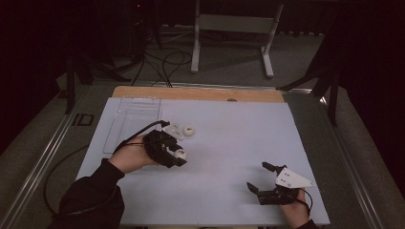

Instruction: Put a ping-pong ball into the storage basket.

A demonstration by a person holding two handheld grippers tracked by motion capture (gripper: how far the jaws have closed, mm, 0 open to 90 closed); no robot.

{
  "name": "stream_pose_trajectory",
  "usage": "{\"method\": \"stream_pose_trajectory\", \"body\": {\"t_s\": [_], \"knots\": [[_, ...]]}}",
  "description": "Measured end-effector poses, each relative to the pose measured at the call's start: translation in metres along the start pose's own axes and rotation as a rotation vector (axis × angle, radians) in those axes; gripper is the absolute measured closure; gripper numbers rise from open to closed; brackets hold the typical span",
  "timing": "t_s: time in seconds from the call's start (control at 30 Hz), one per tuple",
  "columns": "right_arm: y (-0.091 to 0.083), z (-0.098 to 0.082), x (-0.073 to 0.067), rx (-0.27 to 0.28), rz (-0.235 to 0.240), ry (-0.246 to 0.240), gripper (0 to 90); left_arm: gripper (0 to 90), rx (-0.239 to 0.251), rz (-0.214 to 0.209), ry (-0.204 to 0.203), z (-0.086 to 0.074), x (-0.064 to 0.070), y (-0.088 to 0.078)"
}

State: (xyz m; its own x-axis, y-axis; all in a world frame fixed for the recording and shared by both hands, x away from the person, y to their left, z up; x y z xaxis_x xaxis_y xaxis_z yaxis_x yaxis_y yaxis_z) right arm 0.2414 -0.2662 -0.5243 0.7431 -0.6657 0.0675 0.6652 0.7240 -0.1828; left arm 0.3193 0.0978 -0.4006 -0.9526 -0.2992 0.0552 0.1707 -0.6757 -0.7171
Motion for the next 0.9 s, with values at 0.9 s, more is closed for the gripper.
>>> {"method": "stream_pose_trajectory", "body": {"t_s": [0.9], "knots": [[0.0, 0.0, 0.0, 0.004, 0.004, -0.001, 9.2, 52.3, 0.062, 0.121, -0.093, 0.011, -0.032, -0.048]]}}
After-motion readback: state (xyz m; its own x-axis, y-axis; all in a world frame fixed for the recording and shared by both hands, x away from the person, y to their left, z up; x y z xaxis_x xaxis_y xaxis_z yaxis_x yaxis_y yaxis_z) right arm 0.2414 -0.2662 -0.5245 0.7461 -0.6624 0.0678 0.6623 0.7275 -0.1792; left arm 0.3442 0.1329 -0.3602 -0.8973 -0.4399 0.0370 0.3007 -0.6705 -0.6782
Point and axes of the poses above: each handheld gripper's, and its own axes: y roughly forward along the jaws, z roughly out of its top, x roughly to its right, the point moved 2 cm from there along y, roughly forward along the jaws, and after that the axes turned 12 degrees about x, right-handed, at the moved point
